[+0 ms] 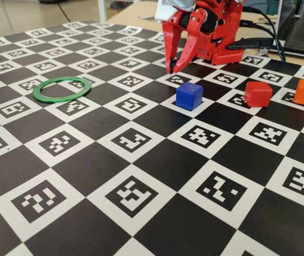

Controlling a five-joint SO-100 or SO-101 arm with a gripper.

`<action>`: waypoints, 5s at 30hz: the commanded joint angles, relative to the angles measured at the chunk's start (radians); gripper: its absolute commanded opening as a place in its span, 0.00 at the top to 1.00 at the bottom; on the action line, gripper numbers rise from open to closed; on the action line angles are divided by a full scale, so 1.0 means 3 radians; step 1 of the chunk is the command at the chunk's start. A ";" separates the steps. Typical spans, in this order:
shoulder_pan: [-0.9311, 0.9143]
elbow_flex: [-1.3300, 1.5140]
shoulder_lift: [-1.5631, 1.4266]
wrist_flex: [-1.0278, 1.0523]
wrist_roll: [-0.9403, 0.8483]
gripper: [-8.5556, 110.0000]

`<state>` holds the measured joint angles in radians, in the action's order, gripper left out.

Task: Grab the red cube then put it in the green circle then put the blue cube on top and finally the orange cube on top

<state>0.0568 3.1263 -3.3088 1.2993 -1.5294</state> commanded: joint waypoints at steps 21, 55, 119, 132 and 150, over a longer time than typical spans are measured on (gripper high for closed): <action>-0.0031 0.0143 -0.0174 0.0245 0.0010 0.98; 0.0256 -0.2148 0.1744 0.0020 0.2214 0.98; 0.2408 -0.4346 0.4658 0.0946 0.7082 0.56; 0.2546 -0.3457 0.4909 -0.0072 0.6928 0.53; 0.2874 -0.2971 0.5001 -0.0803 0.7015 0.55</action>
<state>0.9050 2.2411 -1.8040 1.0891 0.5676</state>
